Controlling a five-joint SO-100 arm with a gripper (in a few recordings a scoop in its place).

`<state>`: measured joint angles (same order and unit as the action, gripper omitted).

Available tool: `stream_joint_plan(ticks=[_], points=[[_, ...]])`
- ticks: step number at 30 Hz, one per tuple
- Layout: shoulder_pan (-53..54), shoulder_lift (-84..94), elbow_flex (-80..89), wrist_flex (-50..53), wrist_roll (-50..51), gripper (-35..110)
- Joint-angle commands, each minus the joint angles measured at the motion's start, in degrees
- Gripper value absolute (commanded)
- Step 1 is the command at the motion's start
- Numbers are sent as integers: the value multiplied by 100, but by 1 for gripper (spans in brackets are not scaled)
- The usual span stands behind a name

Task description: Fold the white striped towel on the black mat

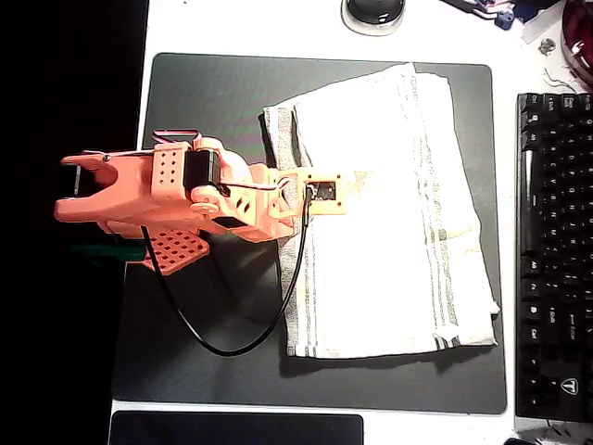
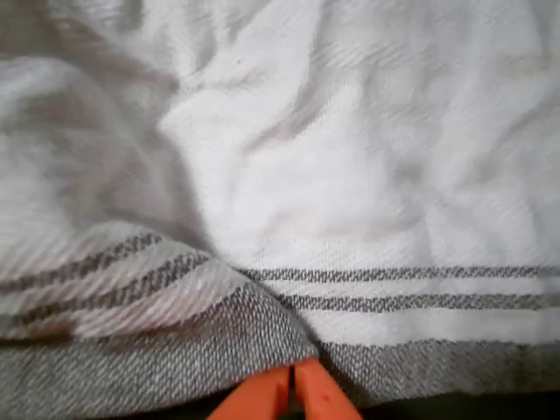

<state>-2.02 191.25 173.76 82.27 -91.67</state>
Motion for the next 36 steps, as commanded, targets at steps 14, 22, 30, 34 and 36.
stream_joint_plan(ticks=[14,22,30,34,36], points=[[-2742,-1635,-3076,510,914,0],[-3445,-3858,-3885,-905,1301,2],[-4201,-7374,-6275,-1371,2065,6],[-4605,-9123,-7620,-1301,2355,8],[-4667,-9844,-8156,-1204,2382,9]])
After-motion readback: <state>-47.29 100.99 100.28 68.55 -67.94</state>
